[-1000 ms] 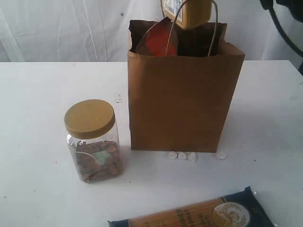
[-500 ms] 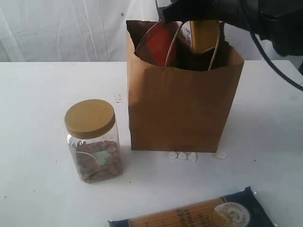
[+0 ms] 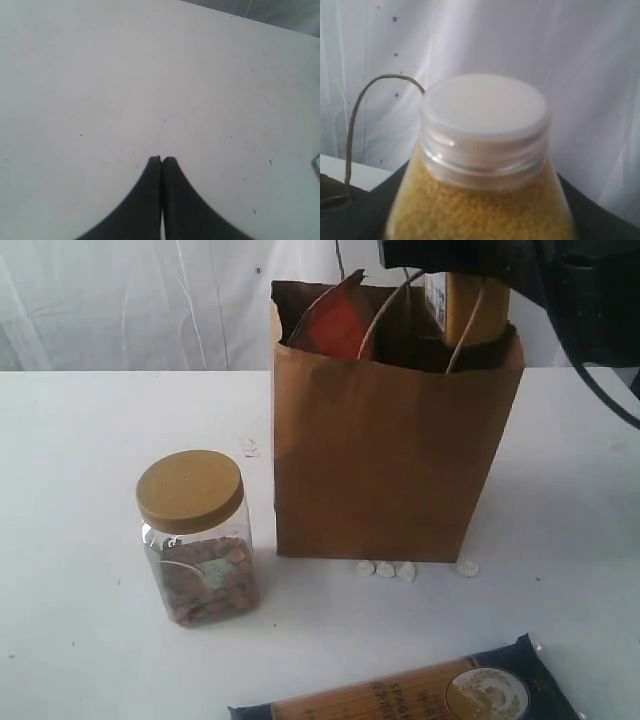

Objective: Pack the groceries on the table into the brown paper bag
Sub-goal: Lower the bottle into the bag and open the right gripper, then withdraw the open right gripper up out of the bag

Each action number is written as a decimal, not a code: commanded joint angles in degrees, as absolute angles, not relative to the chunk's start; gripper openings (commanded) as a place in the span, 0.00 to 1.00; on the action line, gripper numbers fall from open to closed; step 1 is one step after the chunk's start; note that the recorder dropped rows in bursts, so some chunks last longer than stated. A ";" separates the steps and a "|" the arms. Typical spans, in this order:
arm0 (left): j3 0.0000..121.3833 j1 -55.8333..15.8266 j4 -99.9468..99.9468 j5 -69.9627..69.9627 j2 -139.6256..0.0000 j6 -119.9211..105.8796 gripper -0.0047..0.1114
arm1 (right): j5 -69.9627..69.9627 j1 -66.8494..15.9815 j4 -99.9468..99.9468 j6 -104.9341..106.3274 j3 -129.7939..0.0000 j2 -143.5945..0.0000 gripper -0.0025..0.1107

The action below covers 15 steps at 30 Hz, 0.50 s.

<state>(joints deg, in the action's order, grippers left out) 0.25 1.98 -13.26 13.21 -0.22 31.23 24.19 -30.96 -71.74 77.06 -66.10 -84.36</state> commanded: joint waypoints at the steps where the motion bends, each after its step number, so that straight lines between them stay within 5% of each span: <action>1: 0.00 2.16 -13.29 13.17 0.00 31.08 0.04 | 24.96 -30.79 -73.91 81.24 -66.47 -83.38 0.07; 15: 0.00 2.16 -13.29 13.17 0.00 31.08 0.04 | 30.73 -30.79 -78.66 81.24 -66.47 -85.58 0.33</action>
